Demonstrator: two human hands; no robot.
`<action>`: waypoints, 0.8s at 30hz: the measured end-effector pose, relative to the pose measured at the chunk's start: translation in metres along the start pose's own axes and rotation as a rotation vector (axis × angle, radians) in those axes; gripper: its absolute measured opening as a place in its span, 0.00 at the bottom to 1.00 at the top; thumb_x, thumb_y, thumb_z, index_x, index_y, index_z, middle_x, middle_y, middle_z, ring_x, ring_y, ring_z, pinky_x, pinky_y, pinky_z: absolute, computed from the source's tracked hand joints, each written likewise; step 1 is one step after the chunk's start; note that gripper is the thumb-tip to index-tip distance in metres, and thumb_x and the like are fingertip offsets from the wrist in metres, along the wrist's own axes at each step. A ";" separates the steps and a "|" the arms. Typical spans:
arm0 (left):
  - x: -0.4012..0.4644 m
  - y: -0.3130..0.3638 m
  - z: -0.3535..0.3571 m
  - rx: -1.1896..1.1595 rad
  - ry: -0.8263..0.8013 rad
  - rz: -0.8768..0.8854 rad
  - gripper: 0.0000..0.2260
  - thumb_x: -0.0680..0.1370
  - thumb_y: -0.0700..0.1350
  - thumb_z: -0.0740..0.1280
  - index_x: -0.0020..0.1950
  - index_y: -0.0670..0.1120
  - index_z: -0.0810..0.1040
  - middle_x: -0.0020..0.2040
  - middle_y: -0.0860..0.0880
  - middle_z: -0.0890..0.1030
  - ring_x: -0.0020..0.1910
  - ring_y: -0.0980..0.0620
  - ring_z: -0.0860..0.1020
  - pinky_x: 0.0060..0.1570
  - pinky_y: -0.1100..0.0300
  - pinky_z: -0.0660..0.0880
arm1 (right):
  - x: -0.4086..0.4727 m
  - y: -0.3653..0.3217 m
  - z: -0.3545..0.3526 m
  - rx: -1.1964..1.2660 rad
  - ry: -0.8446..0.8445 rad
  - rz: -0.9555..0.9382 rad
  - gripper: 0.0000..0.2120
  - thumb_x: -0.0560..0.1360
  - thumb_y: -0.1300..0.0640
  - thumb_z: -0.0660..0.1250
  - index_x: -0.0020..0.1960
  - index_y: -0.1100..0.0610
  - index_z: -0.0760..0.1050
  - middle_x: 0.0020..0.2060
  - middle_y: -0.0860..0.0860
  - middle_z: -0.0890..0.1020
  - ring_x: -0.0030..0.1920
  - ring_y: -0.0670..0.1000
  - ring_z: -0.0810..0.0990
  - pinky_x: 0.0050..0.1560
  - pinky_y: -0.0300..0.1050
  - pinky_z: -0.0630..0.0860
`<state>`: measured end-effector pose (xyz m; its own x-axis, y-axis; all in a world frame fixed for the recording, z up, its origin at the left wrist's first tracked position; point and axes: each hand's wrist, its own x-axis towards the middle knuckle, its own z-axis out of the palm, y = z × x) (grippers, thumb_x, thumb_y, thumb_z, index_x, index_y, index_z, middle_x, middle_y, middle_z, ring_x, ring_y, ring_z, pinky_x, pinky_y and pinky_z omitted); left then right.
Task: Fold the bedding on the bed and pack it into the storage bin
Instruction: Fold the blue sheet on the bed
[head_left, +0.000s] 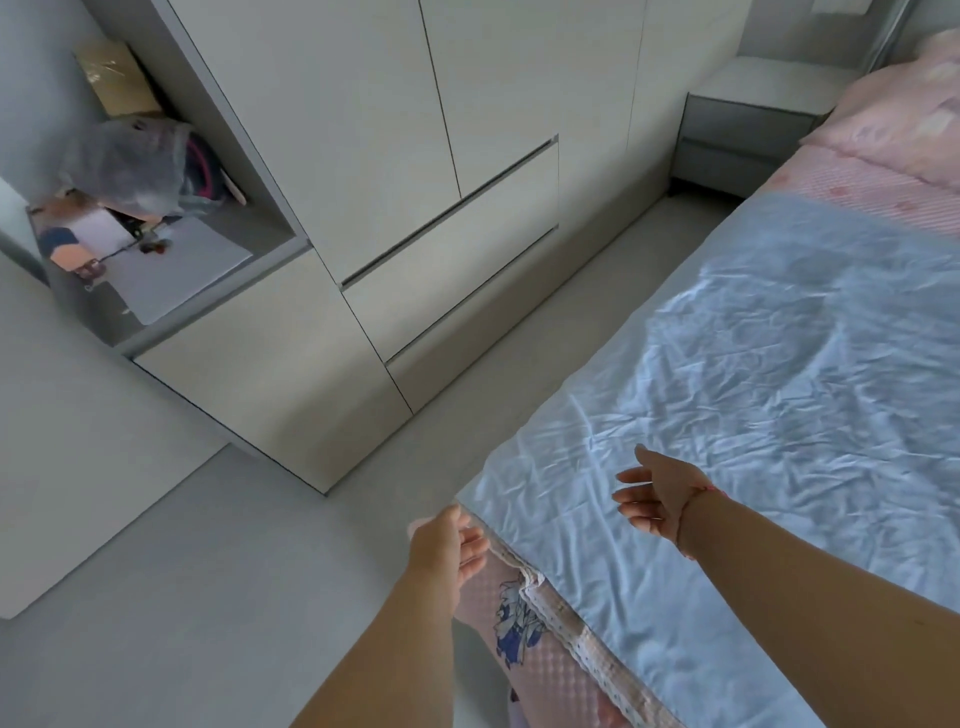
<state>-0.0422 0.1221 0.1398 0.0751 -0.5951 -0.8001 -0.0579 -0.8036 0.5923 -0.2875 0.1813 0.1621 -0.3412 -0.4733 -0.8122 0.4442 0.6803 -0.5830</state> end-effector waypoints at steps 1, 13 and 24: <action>0.010 0.003 0.001 -0.013 -0.009 -0.028 0.13 0.82 0.47 0.60 0.55 0.38 0.76 0.51 0.40 0.80 0.48 0.44 0.80 0.47 0.51 0.78 | 0.007 -0.002 0.002 0.006 0.014 0.003 0.20 0.79 0.46 0.60 0.46 0.63 0.77 0.33 0.59 0.81 0.30 0.54 0.75 0.35 0.44 0.73; 0.120 0.017 0.020 -0.201 0.068 -0.261 0.12 0.78 0.43 0.68 0.57 0.38 0.74 0.44 0.42 0.77 0.43 0.47 0.77 0.56 0.49 0.76 | 0.081 0.006 0.064 -0.035 0.104 0.135 0.17 0.80 0.48 0.60 0.44 0.62 0.76 0.33 0.59 0.79 0.31 0.53 0.74 0.35 0.44 0.70; 0.188 0.053 0.043 -0.339 -0.069 -0.271 0.20 0.80 0.38 0.64 0.72 0.41 0.69 0.40 0.47 0.72 0.38 0.53 0.72 0.53 0.59 0.73 | 0.101 -0.005 0.085 -0.052 0.139 0.152 0.15 0.80 0.51 0.61 0.45 0.62 0.76 0.34 0.59 0.79 0.32 0.53 0.74 0.36 0.45 0.71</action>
<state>-0.0735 -0.0323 0.0166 -0.0249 -0.3708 -0.9284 0.2854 -0.8927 0.3489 -0.2536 0.0827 0.0806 -0.3855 -0.2836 -0.8780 0.4574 0.7677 -0.4488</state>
